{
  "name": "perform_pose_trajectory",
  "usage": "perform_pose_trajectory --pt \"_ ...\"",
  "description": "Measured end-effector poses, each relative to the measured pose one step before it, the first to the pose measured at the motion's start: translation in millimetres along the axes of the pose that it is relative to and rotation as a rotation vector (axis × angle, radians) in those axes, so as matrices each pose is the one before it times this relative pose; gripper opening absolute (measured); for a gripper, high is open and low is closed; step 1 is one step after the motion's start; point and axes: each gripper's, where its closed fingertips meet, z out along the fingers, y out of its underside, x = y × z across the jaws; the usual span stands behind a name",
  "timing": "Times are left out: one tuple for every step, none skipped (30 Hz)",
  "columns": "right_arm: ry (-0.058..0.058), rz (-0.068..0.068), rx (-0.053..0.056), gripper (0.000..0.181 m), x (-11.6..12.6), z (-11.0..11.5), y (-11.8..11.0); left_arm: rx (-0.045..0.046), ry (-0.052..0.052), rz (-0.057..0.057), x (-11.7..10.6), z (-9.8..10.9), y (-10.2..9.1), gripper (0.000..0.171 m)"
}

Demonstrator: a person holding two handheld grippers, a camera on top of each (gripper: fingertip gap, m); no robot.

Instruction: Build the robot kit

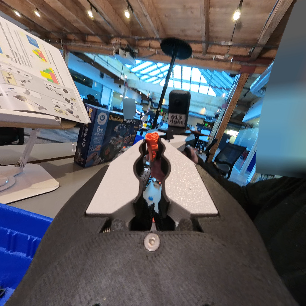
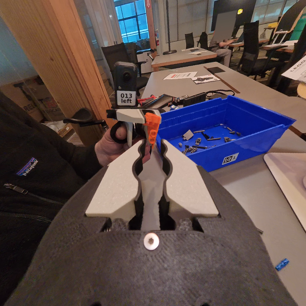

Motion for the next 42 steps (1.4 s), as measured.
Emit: perform_pose_trajectory --pt "0.0085 -0.0075 -0.0041 0.017 0.51 -0.42 -0.15 -0.0152 -0.0017 0.0138 0.27 1.14 1.11 0.011" --pt "0.0042 -0.0052 -0.0024 0.017 -0.03 0.13 0.03 -0.01631 -0.0002 0.0106 0.43 1.2 0.86 0.011" --pt "-0.0022 -0.0031 -0.0015 0.014 -0.82 0.26 0.15 -0.01789 0.0031 0.0075 0.63 1.3 1.09 0.011" --pt "-0.0037 -0.0033 -0.0007 0.012 -1.0 0.32 0.15 -0.01563 -0.0025 0.0088 -0.07 1.21 0.81 0.011" --pt "0.0041 -0.0044 -0.0016 0.009 0.29 0.26 0.45 -0.01516 -0.0032 0.0094 -0.22 1.06 0.76 0.011" --pt "0.0062 -0.0035 -0.003 0.008 0.88 0.2 0.99 -0.01489 -0.0021 0.0032 -0.36 1.0 0.71 0.011" --pt "0.0008 0.0021 0.0021 0.007 0.64 -0.18 0.38 -0.01168 0.0017 -0.0021 -0.16 1.05 0.45 0.011" --pt "-0.0059 0.0114 0.0116 0.007 0.31 -0.5 -0.86 -0.00196 0.0038 -0.0033 0.02 0.65 -0.68 0.011" --pt "-0.0088 0.0174 0.0232 0.006 0.2 -1.22 -2.75 0.01054 0.0048 -0.0006 0.39 0.2 -2.2 0.011" --pt "-0.0053 0.0165 0.0291 0.005 0.72 -1.73 -3.79 0.01396 0.0016 0.0033 0.04 -0.19 -2.31 0.011" --pt "-0.0014 0.013 0.023 0.005 1.12 -1.69 -3.04 0.00724 -0.0024 0.0008 -0.52 -0.24 -1.33 0.012" --pt "0.0029 0.0097 0.0215 0.005 1.48 -1.7 -2.74 0.00806 -0.0025 -0.0027 -0.77 -0.55 -1.23 0.018" --pt "-0.0018 0.0107 0.0212 0.005 0.82 -1.54 -2.81 0.00845 0.0078 -0.0021 0.71 -0.74 -1.02 0.018" --pt "-0.0043 0.0129 0.0195 0.005 0.53 -1.19 -2.51 0.00566 0.0049 -0.0035 0.33 -0.71 -0.38 0.018" --pt "-0.0023 0.0123 0.0163 0.005 0.74 -0.72 -1.79 -0.00264 -0.0009 -0.0011 -0.42 0.0 0.96 0.018" --pt "-0.0026 0.0105 0.0104 0.005 0.49 -0.14 -0.82 -0.0056 -0.0025 0.0029 -0.46 0.47 1.47 0.018" --pt "-0.0059 0.01 0.0052 0.005 -0.14 0.44 0.27 -0.00312 -0.0011 0.0022 -0.06 0.81 1.09 0.018" --pt "-0.0046 0.0081 0.0074 0.005 -0.2 0.72 -0.05 -0.00106 0.0049 0.0009 0.93 1.17 0.55 0.016" --pt "-0.0062 0.0067 0.0033 0.005 -0.58 1.08 0.61 0.00197 0.0058 0.0018 1.3 1.14 0.03 0.014" --pt "-0.0087 0.0051 -0.0002 0.005 -1.23 1.29 0.93 0.0029 -0.0056 0.0037 -0.39 0.8 -0.2 0.013" --pt "-0.0062 0.0027 0.0013 0.004 -1.22 1.15 0.44 0.00172 -0.0055 0.0035 -0.69 0.63 0.18 0.01" --pt "-0.0029 0.0021 0.0024 0.005 -0.88 0.87 0.21 0.00408 -0.0018 0.0002 -0.36 0.18 -0.19 0.008" --pt "-0.0014 0.0021 0.0019 0.005 -0.44 0.51 -0.01 0.00681 0.0004 -0.0035 -0.14 -0.16 -0.59 0.007" --pt "-0.0018 0.0031 0.0001 0.005 -0.1 0.19 0.2 0.00038 0.0 -0.0031 -0.27 -0.22 0.19 0.007" --pt "-0.0049 0.0047 -0.0021 0.005 -0.28 0.1 0.51 -0.00354 -0.004 0.0043 -0.57 -0.38 0.53 0.007" --pt "-0.0099 0.004 -0.0036 0.005 -0.89 0.08 0.71 -0.0056 -0.0081 0.01 -0.81 -0.6 0.43 0.006" --pt "-0.0063 -0.0006 -0.0078 0.006 -0.65 -0.21 0.84 -0.00908 -0.0074 0.0127 -0.71 -0.64 0.37 0.0" --pt "0.0149 -0.0121 -0.0103 0.009 1.83 -0.77 0.49 -0.012 -0.0032 0.0079 -0.52 -0.74 0.12 0.0" --pt "0.027 -0.0271 -0.0155 0.012 2.93 -1.23 0.46 -0.01359 -0.0046 0.0087 -0.87 -0.81 0.02 0.0" --pt "0.0292 -0.0357 -0.014 0.013 2.28 -1.5 -0.07 -0.01499 -0.0049 0.0166 -0.64 -0.62 0.23 0.0" --pt "0.0244 -0.0295 -0.0062 0.014 1.42 -1.44 -1.31 -0.01676 0.0029 0.0185 0.75 -0.3 0.33 0.0" --pt "0.0092 -0.0201 -0.0018 0.017 -0.68 -1.07 -1.88 -0.01899 -0.0015 0.0186 0.43 0.15 0.66 0.0" --pt "0.0 -0.0155 0.0003 0.022 -1.94 -0.72 -2.08 -0.0224 -0.0067 0.0232 -0.04 0.48 1.25 0.0" --pt "0.0005 -0.0139 -0.0003 0.025 -1.67 -0.41 -1.68 -0.02565 -0.0086 0.0272 -0.15 0.83 1.63 0.0" --pt "0.004 -0.0151 -0.0085 0.03 -1.16 -0.1 -0.29 -0.02339 -0.0102 0.0297 -0.25 0.82 1.38 0.0" --pt "0.0087 -0.0213 -0.0165 0.033 -0.5 0.31 1.09 -0.02885 -0.0114 0.0294 -0.49 0.84 1.92 0.0" --pt "0.0141 -0.0245 -0.0157 0.034 -0.01 0.28 1.23 -0.0335 -0.0059 0.0287 0.36 1.17 2.64 0.0" --pt "0.0122 -0.0215 -0.0127 0.033 0.04 0.41 0.97 -0.03138 -0.0025 0.0274 0.69 1.17 2.45 0.0" --pt "0.0094 -0.0182 -0.0124 0.032 -0.3 0.63 1.03 -0.0325 0.0027 0.0211 1.27 1.46 2.84 0.0" --pt "0.0084 -0.0174 -0.0139 0.03 -0.24 0.66 1.54 -0.0302 0.0025 0.0152 0.98 1.26 2.79 0.0" --pt "0.0084 -0.0181 -0.0131 0.023 -0.07 0.38 1.7 -0.02818 0.006 0.0122 1.26 1.41 2.81 0.0" --pt "0.0031 -0.0155 -0.0123 0.015 -0.43 0.3 1.85 -0.02275 0.0082 0.0104 1.67 1.24 2.2 0.0"
